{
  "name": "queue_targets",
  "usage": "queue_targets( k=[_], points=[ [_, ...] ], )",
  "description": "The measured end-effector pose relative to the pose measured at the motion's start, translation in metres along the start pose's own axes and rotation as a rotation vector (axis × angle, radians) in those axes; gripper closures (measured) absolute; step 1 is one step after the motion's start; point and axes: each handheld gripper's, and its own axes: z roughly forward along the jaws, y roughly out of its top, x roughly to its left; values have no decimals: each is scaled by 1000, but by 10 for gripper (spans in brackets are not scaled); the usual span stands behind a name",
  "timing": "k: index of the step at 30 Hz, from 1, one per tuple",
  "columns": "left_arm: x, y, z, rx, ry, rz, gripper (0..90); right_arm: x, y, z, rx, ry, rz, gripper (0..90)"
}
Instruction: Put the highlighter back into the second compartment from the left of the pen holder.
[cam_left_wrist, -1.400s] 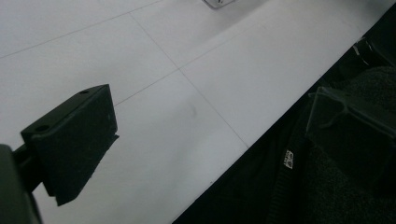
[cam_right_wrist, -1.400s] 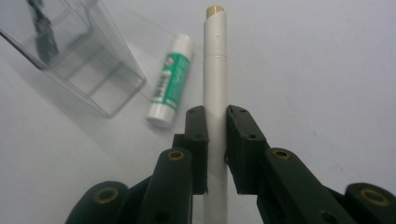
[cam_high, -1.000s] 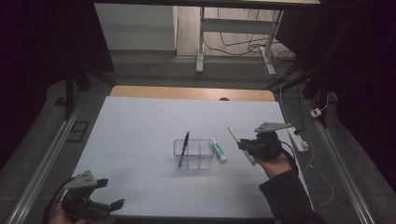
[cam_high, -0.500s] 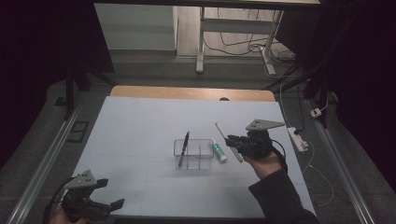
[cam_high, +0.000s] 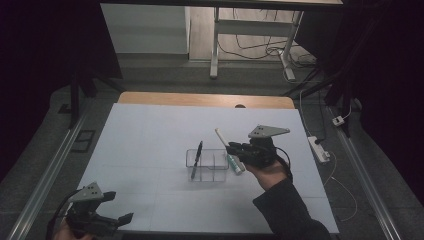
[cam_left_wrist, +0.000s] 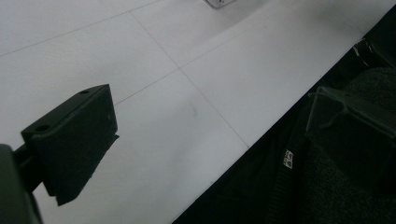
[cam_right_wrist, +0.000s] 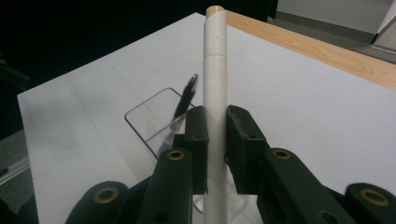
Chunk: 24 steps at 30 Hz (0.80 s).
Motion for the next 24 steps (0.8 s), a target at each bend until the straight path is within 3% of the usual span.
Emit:
queue_targets(
  k=[12, 24],
  points=[
    [1, 0, 0, -1, -2, 0, 22, 14, 9, 29, -15, 39, -23, 780],
    [1, 0, 0, -2, -4, -3, 21, 17, 11, 51, -18, 44, -30, 780]
  ],
)
